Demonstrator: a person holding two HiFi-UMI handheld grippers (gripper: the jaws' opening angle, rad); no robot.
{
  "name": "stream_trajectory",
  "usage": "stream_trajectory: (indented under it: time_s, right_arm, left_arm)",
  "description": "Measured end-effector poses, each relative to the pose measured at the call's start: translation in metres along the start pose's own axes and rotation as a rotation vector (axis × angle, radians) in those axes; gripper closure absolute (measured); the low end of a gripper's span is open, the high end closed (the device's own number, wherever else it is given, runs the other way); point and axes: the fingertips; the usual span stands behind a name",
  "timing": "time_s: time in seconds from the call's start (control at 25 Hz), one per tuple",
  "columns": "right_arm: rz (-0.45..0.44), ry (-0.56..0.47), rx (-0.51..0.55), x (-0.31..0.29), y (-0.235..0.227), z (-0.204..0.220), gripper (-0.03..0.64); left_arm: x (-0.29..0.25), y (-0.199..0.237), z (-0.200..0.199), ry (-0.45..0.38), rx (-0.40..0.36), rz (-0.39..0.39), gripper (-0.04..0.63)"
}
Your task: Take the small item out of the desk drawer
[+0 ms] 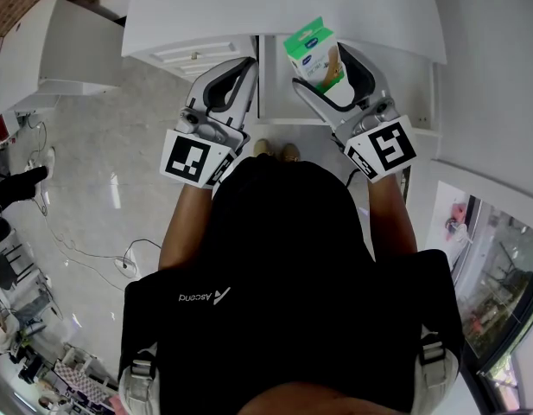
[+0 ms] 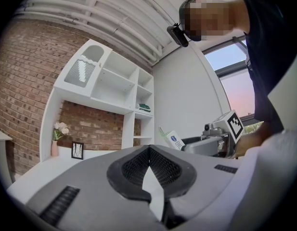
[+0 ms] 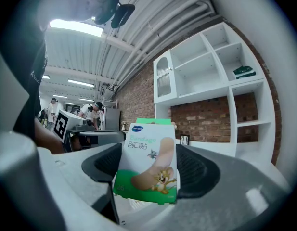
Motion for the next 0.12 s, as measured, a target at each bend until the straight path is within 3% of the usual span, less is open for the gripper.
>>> stream_trajectory:
  time_s: [0.12]
  right_arm:
    - [0.0,0.0,-0.002,-0.0003,-0.0009,0.0007,0.264]
  left_arm:
    - [-0.0012,0.0,0.0007,0.005,-0.001,0.002,0.597]
Point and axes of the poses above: the fingertips, and each gripper's own axes: x backward along the fingers, y to its left, z out of its underside, and after that the axes turned 9 degrees about -y, right-handed
